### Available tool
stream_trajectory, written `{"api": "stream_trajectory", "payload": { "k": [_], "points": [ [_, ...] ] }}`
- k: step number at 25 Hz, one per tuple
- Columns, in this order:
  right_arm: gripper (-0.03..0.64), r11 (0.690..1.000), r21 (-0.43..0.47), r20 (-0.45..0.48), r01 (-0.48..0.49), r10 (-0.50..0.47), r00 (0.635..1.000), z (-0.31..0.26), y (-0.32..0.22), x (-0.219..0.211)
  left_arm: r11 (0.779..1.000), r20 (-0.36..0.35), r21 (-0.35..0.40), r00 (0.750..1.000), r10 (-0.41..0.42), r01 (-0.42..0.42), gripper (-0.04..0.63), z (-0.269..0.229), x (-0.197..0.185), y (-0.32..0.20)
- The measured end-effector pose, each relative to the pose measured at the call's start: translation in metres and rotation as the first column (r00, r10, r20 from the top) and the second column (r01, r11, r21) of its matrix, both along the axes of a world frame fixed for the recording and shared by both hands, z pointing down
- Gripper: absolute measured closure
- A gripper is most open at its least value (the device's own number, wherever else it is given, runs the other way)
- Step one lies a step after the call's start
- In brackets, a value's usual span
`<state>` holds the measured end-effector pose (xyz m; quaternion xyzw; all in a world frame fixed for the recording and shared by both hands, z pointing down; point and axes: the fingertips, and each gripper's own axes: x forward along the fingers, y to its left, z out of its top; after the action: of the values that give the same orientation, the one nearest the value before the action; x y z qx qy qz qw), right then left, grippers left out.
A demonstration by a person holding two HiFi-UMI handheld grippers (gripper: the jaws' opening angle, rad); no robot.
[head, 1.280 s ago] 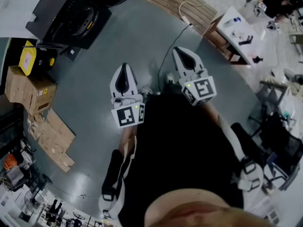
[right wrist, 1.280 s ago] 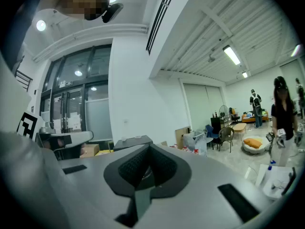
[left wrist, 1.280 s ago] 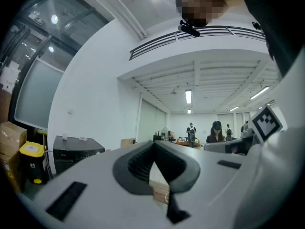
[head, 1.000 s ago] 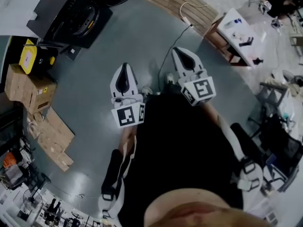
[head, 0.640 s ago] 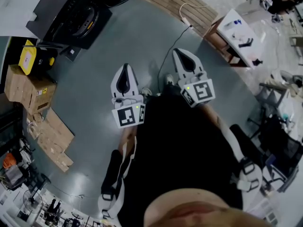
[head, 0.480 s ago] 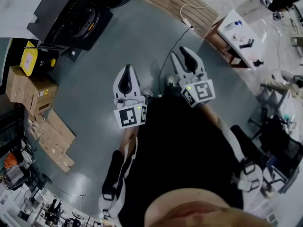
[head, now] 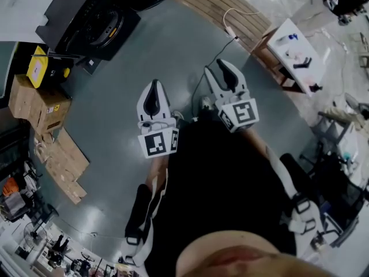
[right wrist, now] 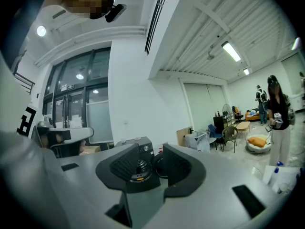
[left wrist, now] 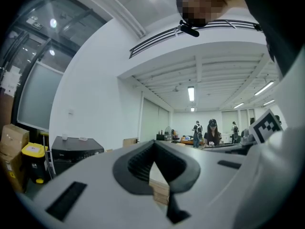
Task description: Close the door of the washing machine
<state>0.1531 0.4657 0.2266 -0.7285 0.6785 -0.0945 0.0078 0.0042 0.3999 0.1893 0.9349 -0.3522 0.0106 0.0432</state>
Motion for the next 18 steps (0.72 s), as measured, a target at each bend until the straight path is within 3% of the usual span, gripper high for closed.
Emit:
{"api": "stream_trajectory", "payload": {
  "k": [10, 18],
  "points": [
    [0.479, 0.996, 0.007, -0.02, 0.087, -0.087, 0.996, 0.008, -0.022, 0.041, 0.997, -0.005, -0.027, 0.997, -0.078, 0.078, 0.591, 0.011, 0.039, -0.003],
    [0.479, 0.996, -0.011, -0.005, 0.083, -0.083, 0.997, 0.017, -0.074, 0.063, 0.997, 0.005, -0.02, 0.997, -0.071, 0.071, 0.591, 0.02, 0.056, -0.058]
  ]
}}
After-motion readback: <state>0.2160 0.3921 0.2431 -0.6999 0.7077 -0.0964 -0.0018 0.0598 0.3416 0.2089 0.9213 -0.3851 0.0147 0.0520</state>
